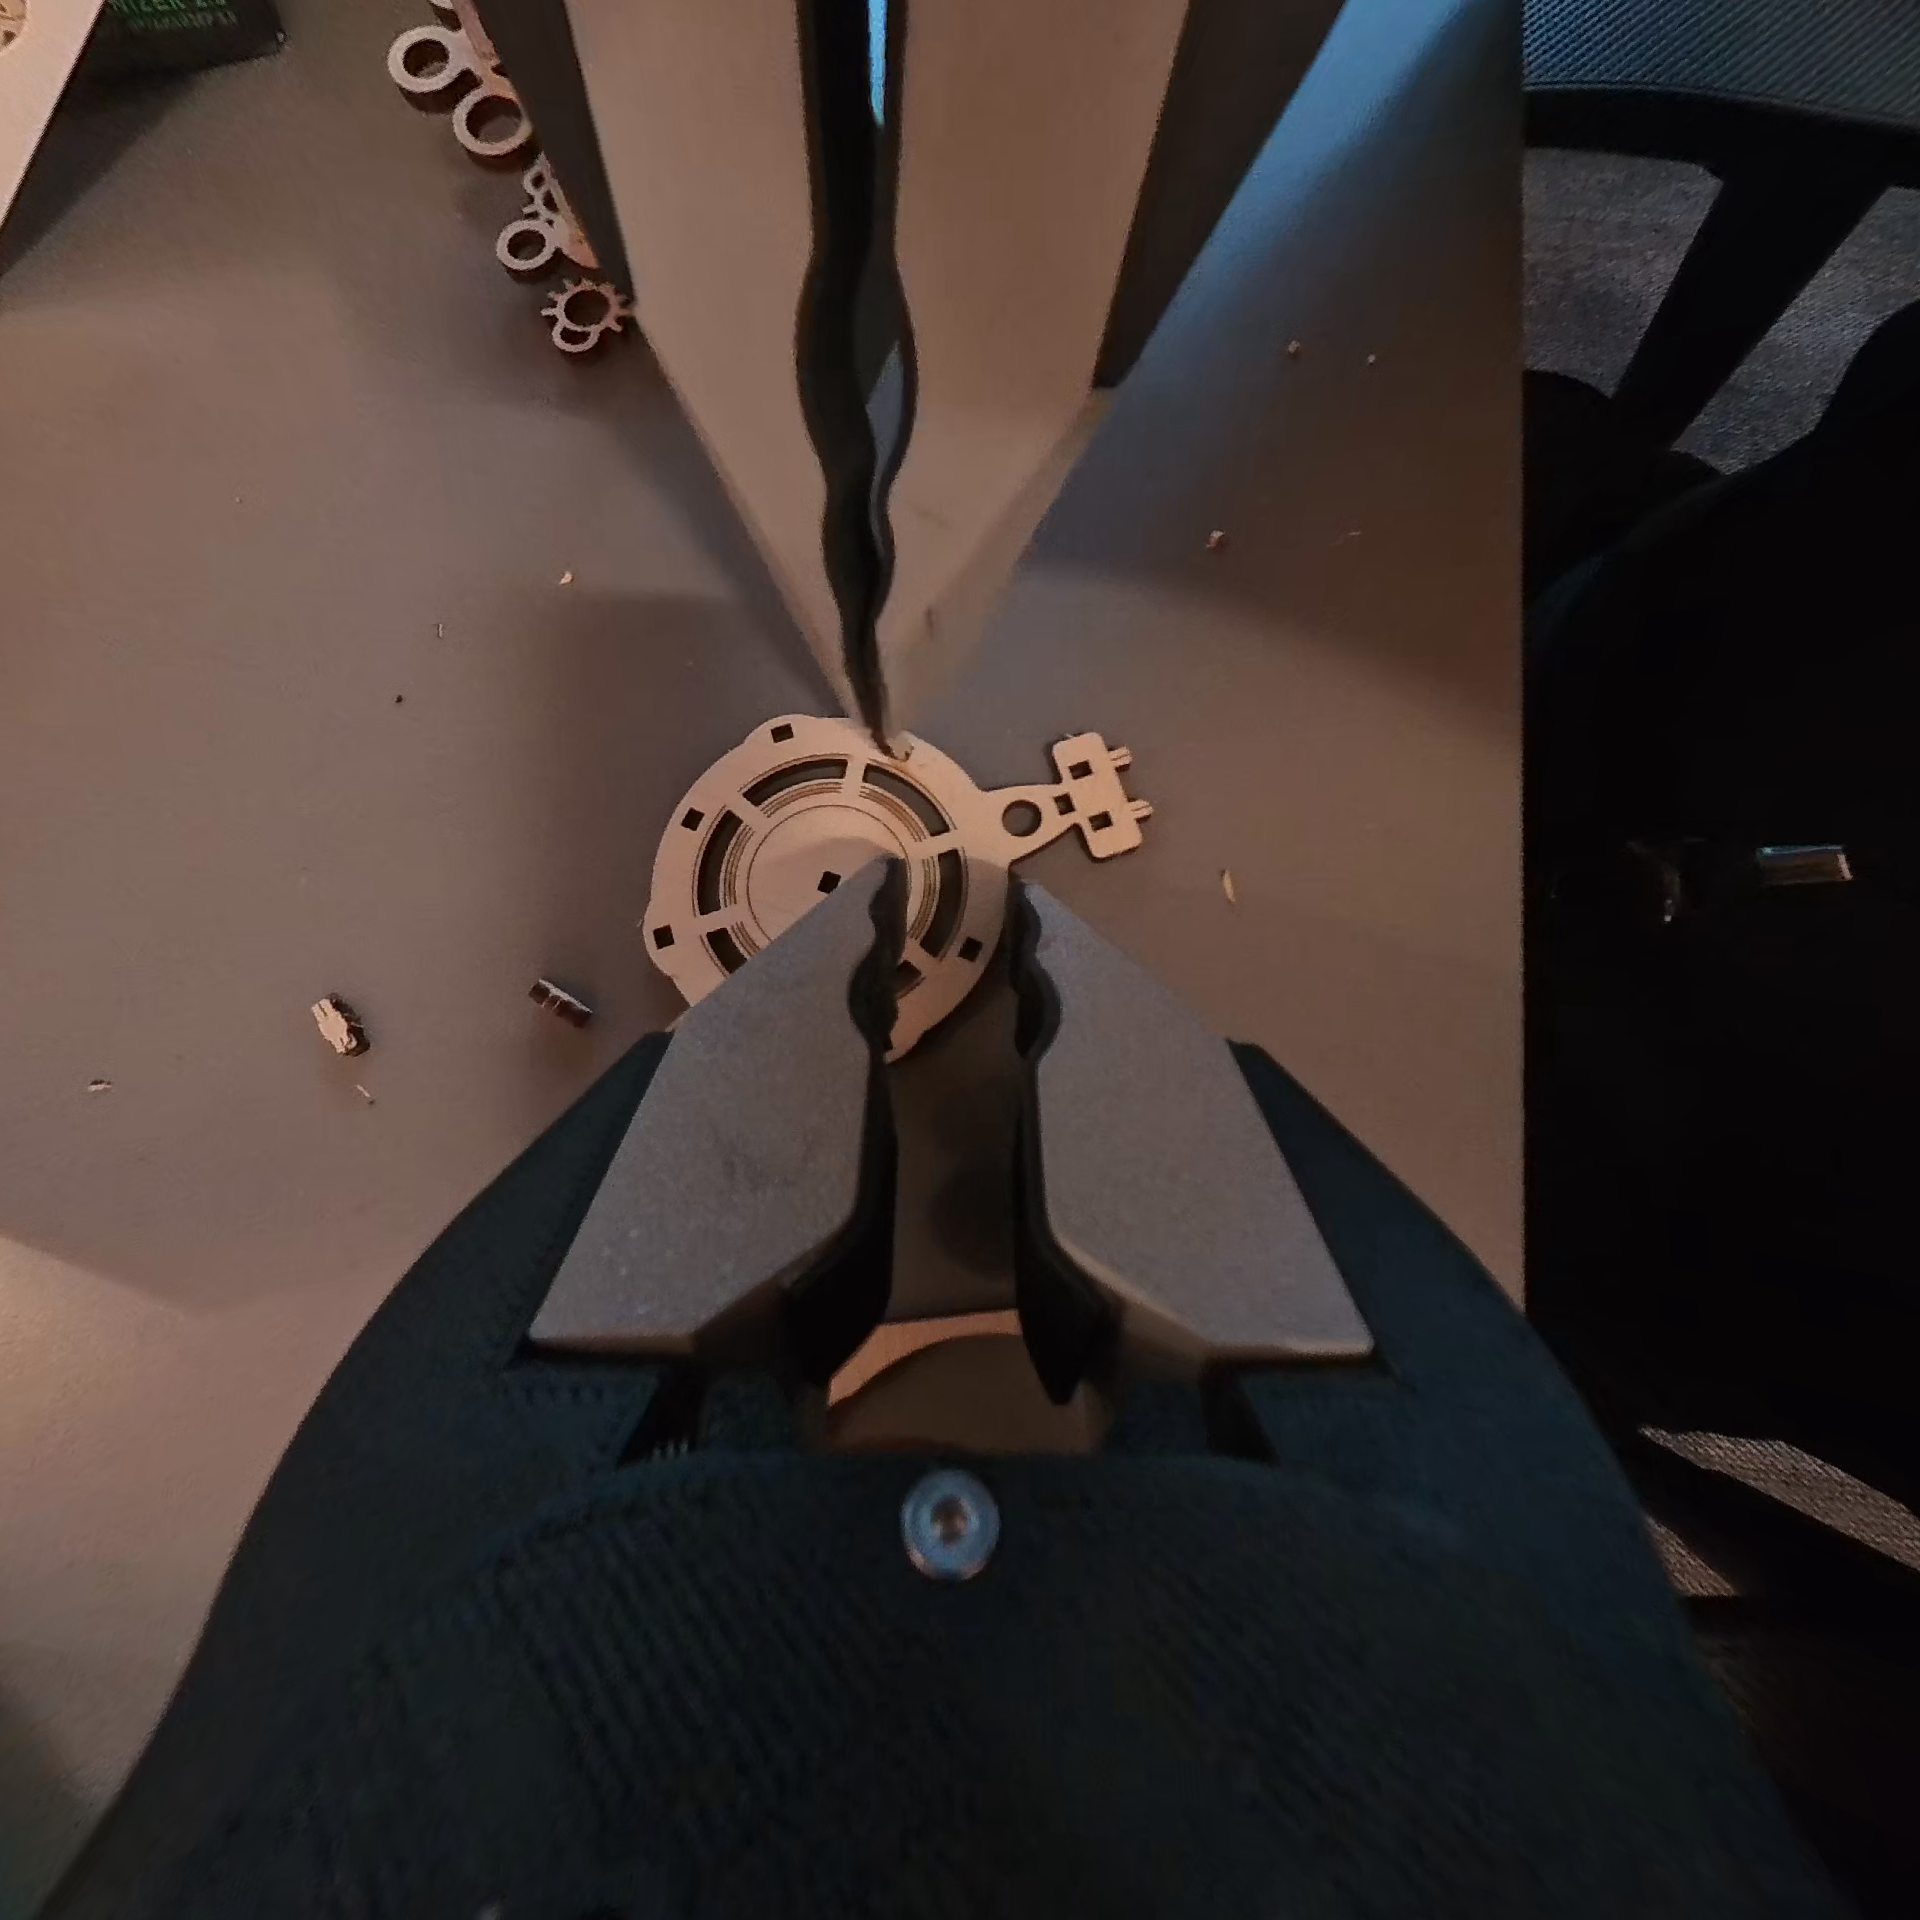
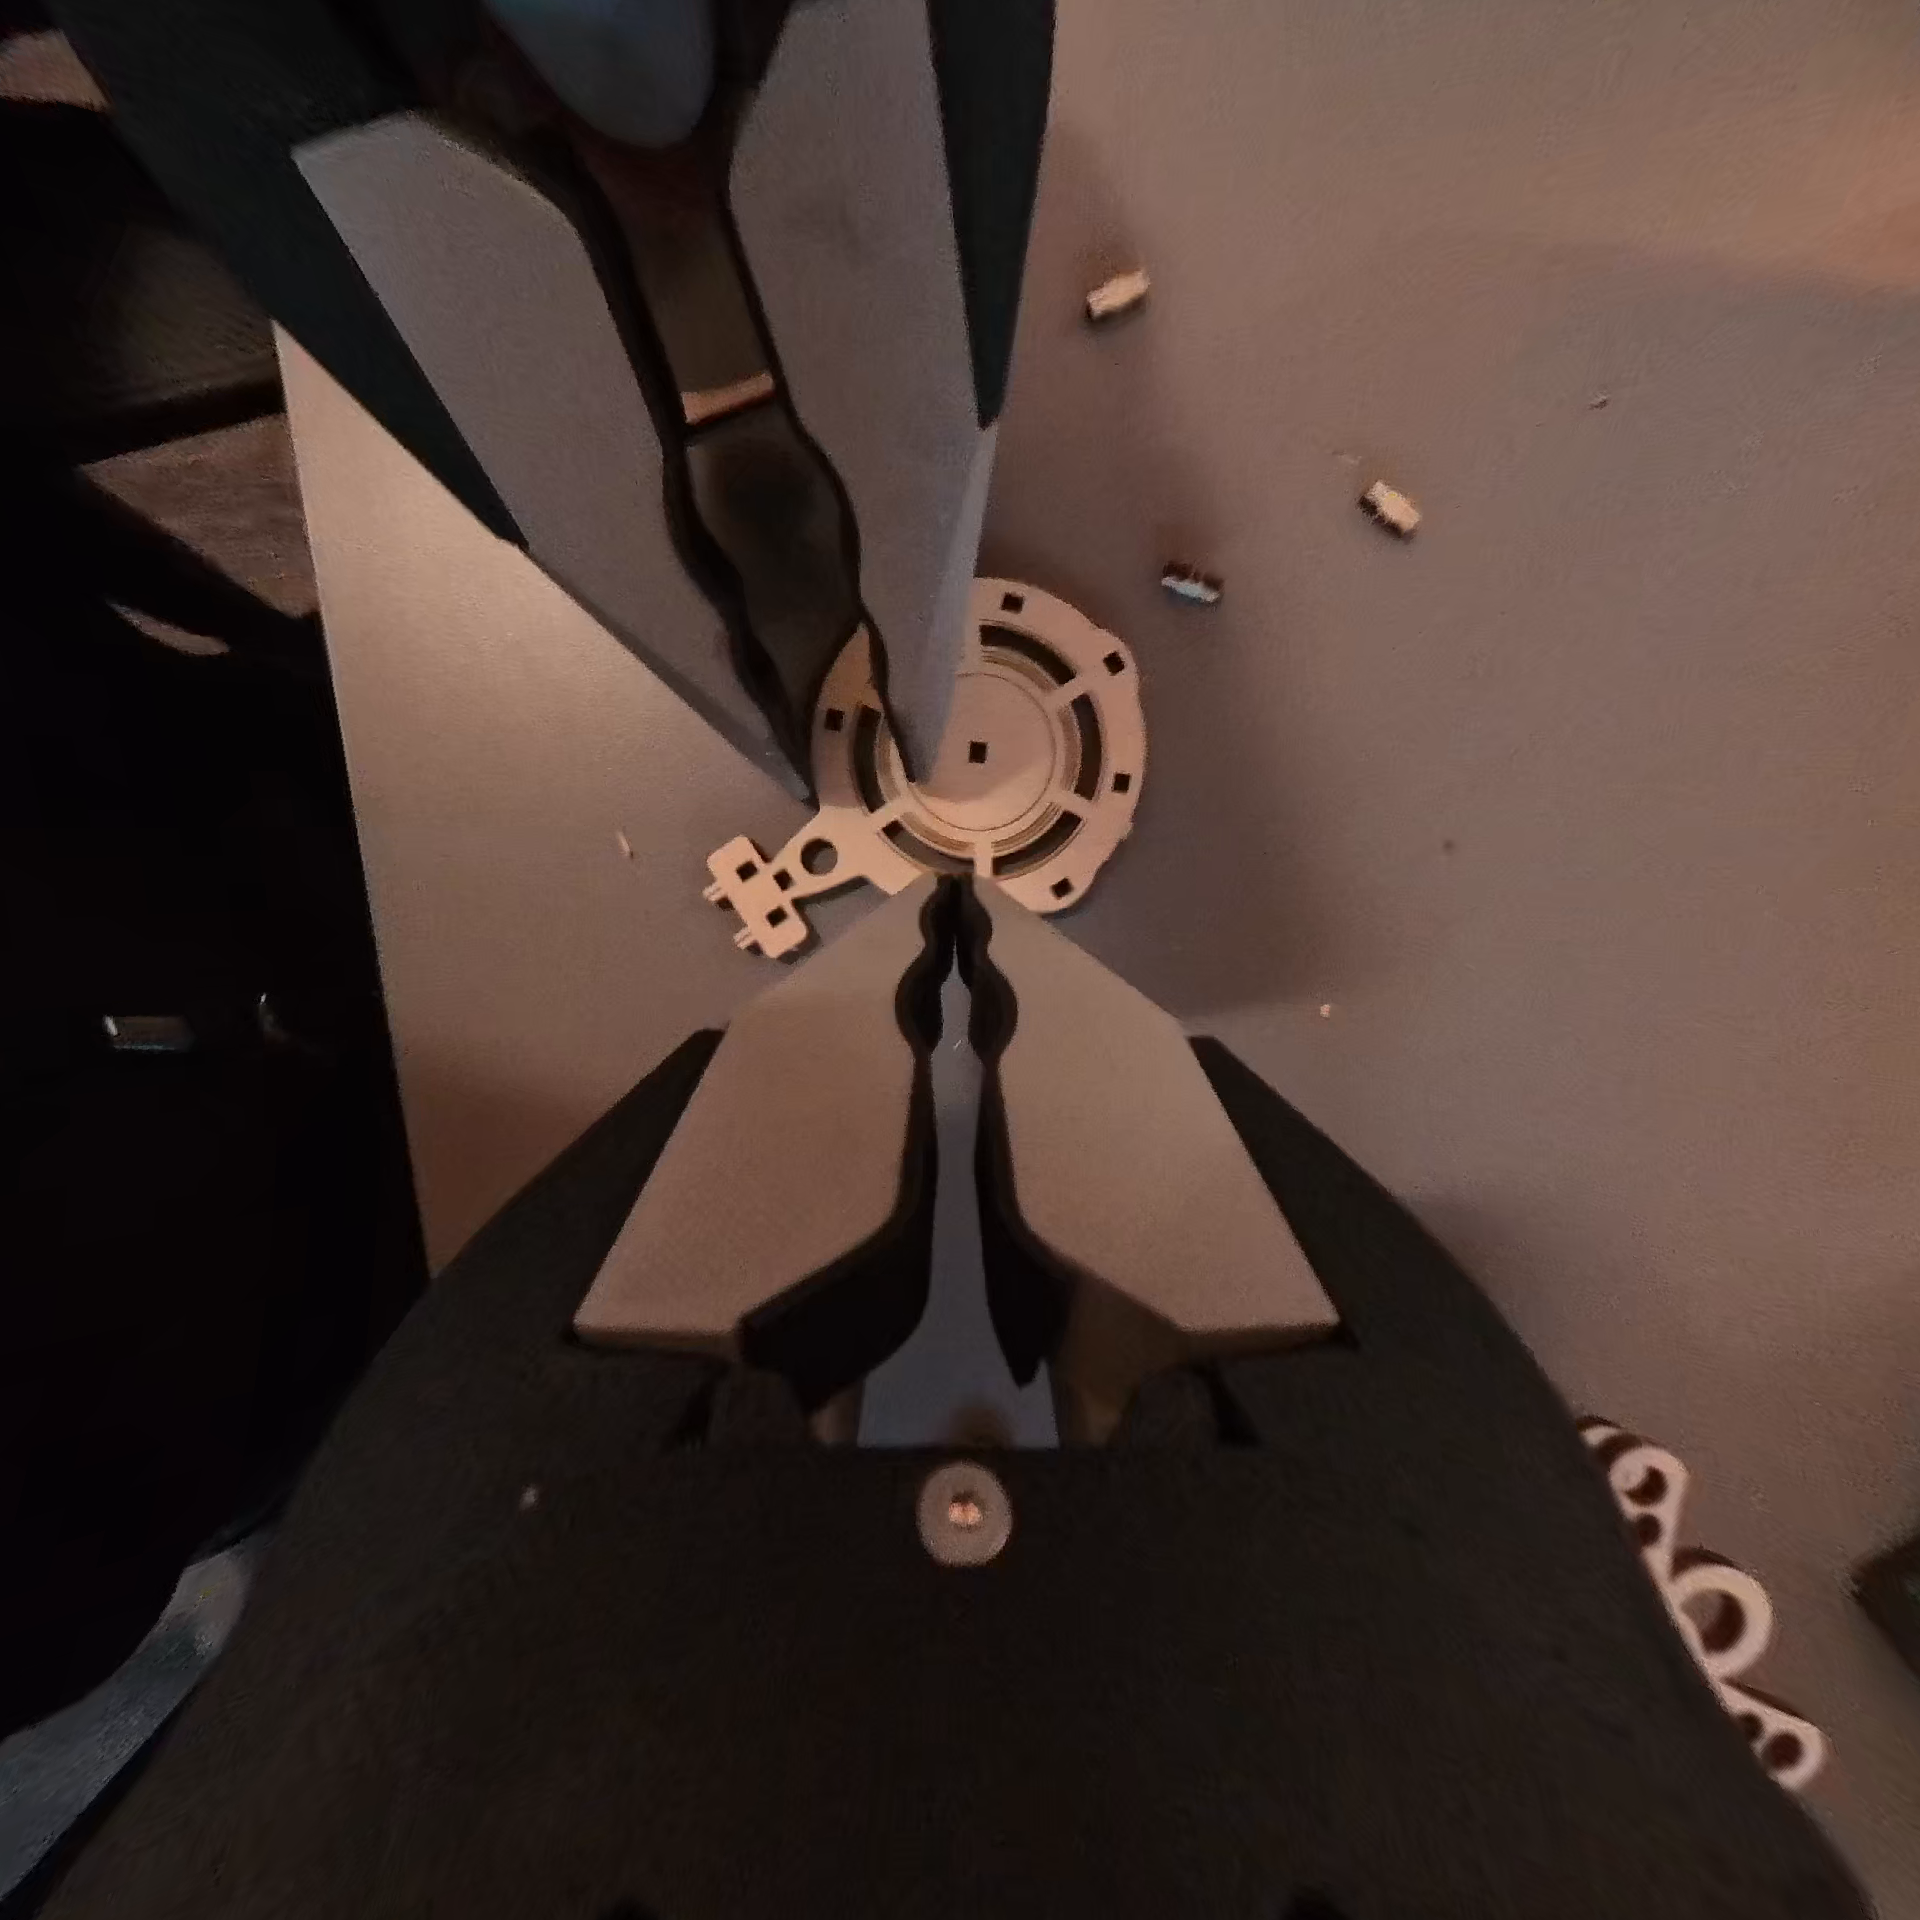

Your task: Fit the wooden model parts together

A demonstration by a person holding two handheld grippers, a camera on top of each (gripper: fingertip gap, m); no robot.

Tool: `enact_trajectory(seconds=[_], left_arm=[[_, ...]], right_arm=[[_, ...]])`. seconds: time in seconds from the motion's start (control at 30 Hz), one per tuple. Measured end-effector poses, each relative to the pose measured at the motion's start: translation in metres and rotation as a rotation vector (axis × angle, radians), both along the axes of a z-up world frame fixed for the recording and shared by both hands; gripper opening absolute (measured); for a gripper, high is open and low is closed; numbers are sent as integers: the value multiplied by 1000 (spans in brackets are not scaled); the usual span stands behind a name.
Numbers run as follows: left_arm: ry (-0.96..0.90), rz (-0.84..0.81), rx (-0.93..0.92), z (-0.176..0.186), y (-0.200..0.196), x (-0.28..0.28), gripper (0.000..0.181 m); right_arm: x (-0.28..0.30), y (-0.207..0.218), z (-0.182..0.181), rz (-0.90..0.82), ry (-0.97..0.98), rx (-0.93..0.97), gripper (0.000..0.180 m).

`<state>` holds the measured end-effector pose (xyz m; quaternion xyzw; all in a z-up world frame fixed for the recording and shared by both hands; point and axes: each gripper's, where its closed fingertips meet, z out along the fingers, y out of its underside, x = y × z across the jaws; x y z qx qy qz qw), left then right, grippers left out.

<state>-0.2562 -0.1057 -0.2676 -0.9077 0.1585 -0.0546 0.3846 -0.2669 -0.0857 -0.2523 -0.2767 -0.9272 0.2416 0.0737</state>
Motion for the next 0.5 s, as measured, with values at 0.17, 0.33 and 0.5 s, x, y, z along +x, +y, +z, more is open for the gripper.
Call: enact_trajectory(seconds=[0.17,0.33,0.5], left_arm=[[-1,2,1,0,0,0,17],[-3,1,2,0,0,0,17],[-7,2,0,0,0,1,16]], right_arm=[[-8,7,-1,-40,5,-5,0],[-3,4,-8,-29,-40,-30,0],[-2,3,-7,-19,-39,-17,0]])
